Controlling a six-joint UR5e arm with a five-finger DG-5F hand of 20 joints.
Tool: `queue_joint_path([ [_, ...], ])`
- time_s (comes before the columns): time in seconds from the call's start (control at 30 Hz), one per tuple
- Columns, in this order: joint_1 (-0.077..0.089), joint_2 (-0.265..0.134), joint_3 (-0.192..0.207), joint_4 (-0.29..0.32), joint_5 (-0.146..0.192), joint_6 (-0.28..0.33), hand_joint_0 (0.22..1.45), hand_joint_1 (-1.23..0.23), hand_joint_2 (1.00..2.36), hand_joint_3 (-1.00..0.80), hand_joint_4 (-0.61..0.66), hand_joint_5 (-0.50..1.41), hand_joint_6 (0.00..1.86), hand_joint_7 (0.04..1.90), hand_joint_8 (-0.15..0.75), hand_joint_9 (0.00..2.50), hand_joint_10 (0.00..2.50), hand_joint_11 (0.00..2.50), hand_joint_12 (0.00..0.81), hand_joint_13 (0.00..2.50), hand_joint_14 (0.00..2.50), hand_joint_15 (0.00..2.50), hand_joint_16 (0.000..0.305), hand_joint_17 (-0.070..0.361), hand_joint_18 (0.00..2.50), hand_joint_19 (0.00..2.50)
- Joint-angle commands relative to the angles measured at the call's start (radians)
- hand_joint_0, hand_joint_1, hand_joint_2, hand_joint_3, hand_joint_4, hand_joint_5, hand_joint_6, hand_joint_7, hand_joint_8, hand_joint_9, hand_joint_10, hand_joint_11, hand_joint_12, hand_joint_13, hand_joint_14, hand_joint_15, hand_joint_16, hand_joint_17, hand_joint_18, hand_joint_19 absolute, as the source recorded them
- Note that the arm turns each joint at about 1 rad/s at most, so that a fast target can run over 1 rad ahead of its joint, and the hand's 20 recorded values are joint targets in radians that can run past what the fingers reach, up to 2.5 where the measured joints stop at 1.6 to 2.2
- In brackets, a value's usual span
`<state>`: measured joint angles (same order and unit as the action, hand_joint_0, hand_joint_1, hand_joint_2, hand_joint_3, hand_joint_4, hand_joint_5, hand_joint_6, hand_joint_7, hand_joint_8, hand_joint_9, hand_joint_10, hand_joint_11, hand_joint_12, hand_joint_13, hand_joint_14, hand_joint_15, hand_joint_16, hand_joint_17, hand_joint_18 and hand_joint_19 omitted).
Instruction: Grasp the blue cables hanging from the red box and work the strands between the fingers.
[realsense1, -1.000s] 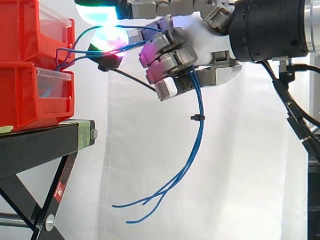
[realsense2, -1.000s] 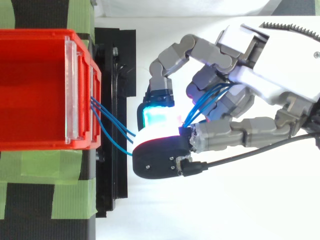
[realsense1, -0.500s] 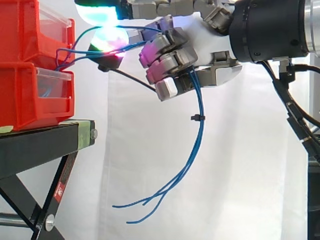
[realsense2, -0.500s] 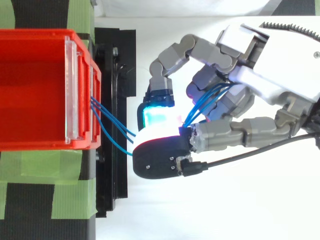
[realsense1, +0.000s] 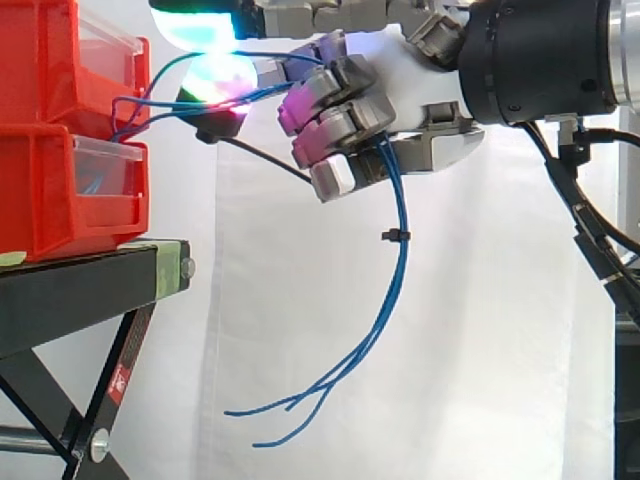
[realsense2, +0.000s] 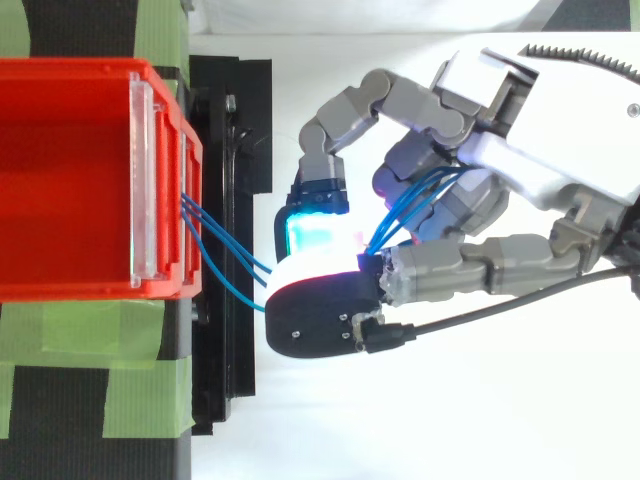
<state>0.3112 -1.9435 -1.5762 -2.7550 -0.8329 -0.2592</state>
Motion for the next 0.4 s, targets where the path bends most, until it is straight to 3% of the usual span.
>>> queue_joint_path([
  [0.0, 0.000, 0.000, -0.001, 0.000, 0.000, 0.000, 0.90, -0.77, 1.23, 0.24, -0.12, 0.09, 1.51, 1.28, 0.556, 1.86, 2.50, 2.50, 0.692, 2.11, 2.50, 1.81, 0.255, 0.192, 2.50, 0.78],
  [0.37, -0.001, 0.000, -0.001, 0.000, 0.000, 0.000, 0.90, -0.77, 1.23, 0.24, -0.11, 0.09, 1.51, 1.28, 0.556, 1.86, 2.50, 2.50, 0.692, 2.11, 2.50, 1.81, 0.255, 0.192, 2.50, 0.78],
])
